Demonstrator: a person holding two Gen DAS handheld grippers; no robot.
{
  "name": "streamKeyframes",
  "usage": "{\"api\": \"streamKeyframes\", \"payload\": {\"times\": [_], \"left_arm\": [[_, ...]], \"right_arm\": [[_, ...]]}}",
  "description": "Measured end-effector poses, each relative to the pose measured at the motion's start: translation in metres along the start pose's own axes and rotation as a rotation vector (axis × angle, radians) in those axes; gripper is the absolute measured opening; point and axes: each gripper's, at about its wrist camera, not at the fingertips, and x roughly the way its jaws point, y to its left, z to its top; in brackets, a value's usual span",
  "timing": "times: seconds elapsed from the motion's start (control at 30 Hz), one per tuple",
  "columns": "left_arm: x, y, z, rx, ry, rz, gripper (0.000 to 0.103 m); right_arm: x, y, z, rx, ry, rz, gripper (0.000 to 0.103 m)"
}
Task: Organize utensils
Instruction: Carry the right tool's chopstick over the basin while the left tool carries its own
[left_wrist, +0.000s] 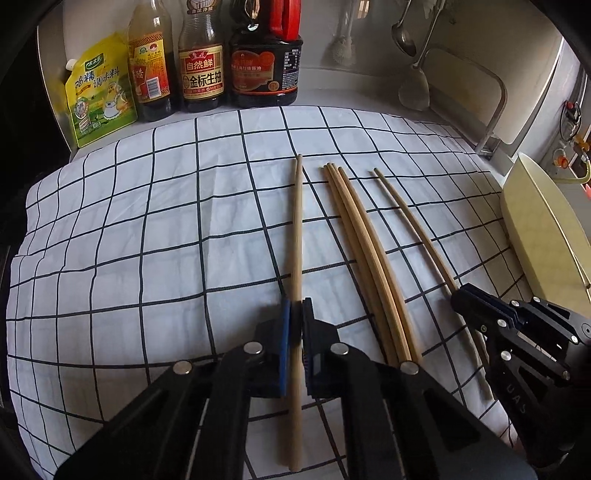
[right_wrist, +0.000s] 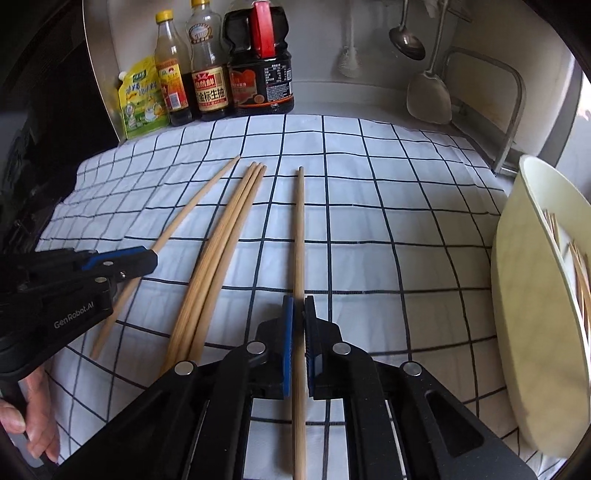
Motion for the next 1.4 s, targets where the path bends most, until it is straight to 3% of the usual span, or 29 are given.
{"api": "streamKeyframes", "payload": {"times": [0.17, 0.4, 0.73, 1.0, 1.23, 1.4], "left_arm": [[-0.014, 0.0, 0.0, -0.011, -0.021, -0.026, 0.007], [-0.046, -0.024, 0.014, 0.041, -0.064, -0.13, 0.007], [-0.068, -0.097, 0.049, 0.153, -0.096, -0.3, 0.007], [-0.113, -0.143, 0.079, 0.223, -0.211, -0.329, 0.007], [-0.136, -0.197, 0.094, 0.291, -0.267, -0.397, 0.007], [-0.124, -0.247, 0.104, 0.341, -0.274, -0.424, 0.007]], "right_arm": [[-0.024, -0.002, -0.003, 0.051, -0.057, 0.038, 0.006], [-0.07, -0.02, -0.003, 0.123, -0.159, 0.057, 0.006], [-0.136, -0.087, -0.009, 0.254, -0.253, -0.048, 0.006], [-0.175, -0.135, -0.013, 0.324, -0.318, -0.115, 0.006], [-0.188, -0.186, -0.028, 0.432, -0.328, -0.154, 0.006], [-0.176, -0.223, -0.038, 0.522, -0.293, -0.169, 0.006]]}}
